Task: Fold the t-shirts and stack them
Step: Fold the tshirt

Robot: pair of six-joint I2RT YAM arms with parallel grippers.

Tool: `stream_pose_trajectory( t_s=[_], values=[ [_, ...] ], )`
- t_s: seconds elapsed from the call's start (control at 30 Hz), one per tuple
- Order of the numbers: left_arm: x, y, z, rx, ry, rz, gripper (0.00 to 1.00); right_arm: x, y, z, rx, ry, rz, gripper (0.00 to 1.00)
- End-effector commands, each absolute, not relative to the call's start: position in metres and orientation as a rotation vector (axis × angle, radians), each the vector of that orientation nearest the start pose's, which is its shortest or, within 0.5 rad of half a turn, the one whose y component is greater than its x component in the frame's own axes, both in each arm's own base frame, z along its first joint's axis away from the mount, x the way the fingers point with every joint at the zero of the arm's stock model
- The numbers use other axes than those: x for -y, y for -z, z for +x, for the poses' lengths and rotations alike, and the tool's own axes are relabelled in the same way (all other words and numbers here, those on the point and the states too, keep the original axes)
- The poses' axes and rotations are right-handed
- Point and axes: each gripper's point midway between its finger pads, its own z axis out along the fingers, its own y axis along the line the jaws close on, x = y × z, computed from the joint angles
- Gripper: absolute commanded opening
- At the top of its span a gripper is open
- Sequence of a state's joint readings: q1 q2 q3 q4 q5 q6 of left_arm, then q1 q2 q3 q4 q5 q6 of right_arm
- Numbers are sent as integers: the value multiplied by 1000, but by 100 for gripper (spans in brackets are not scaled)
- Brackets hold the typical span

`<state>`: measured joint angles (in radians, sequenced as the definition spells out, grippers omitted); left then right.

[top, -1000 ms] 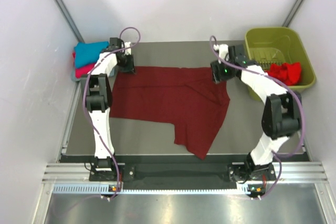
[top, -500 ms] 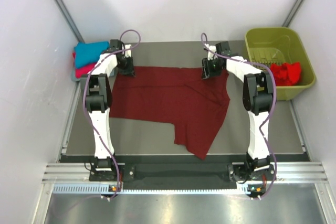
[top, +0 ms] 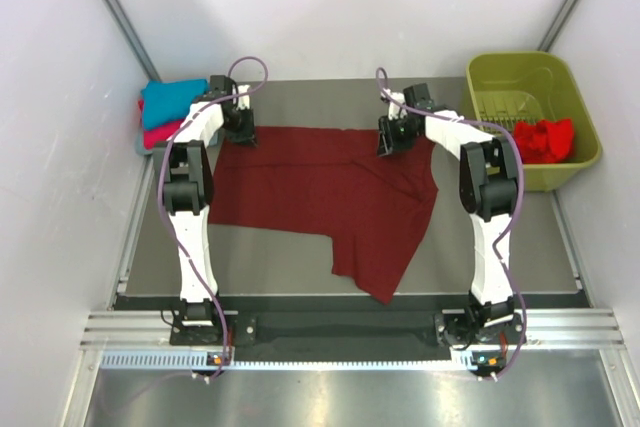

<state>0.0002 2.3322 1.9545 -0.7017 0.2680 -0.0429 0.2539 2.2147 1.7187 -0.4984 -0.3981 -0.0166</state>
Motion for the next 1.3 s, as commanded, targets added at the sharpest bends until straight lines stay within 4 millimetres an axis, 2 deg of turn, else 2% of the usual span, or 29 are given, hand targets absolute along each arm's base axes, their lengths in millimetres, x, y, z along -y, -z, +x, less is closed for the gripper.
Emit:
stream_pose_trajectory(
  t_s=[0.0,0.1,0.3,0.4,0.63,0.7,0.73,0.8,0.83,0.87,0.93,1.0,1.03,1.17,1.27],
  values=[
    [46,-76,540,-2546,356,31,26,-205,-61,472,-2473,-634,-515,37],
    [46,-78,543,-2538,355,32,26,-204,-59,470,-2478,-618,-512,36],
    [46,-80,543,-2533,352,34,26,-200,-58,473,-2481,-585,-518,17],
    [46,-79,543,-2531,357,26,26,-200,-65,472,-2471,-574,-523,15],
    [55,-76,544,-2528,426,16,26,-219,-95,456,-2421,-557,-599,16],
    [57,-73,542,-2529,438,19,26,-224,-95,445,-2430,-558,-620,15],
    [58,-74,542,-2525,450,21,27,-231,-104,438,-2415,-561,-639,15],
    [59,-72,542,-2519,461,18,27,-237,-102,423,-2435,-577,-649,16],
    [58,-71,542,-2518,466,14,26,-247,-109,413,-2422,-594,-673,15],
    [58,-70,542,-2515,470,8,26,-248,-105,404,-2438,-599,-684,15],
    [56,-71,544,-2510,475,-5,26,-259,-112,388,-2425,-613,-727,18],
    [56,-72,544,-2507,484,-13,26,-259,-116,380,-2426,-604,-739,20],
    [55,-75,544,-2501,482,-14,26,-257,-124,377,-2415,-596,-737,20],
    [52,-75,544,-2496,478,-21,27,-244,-138,381,-2389,-543,-698,21],
    [54,-77,545,-2494,488,-20,27,-231,-140,387,-2378,-493,-660,27]
  ],
)
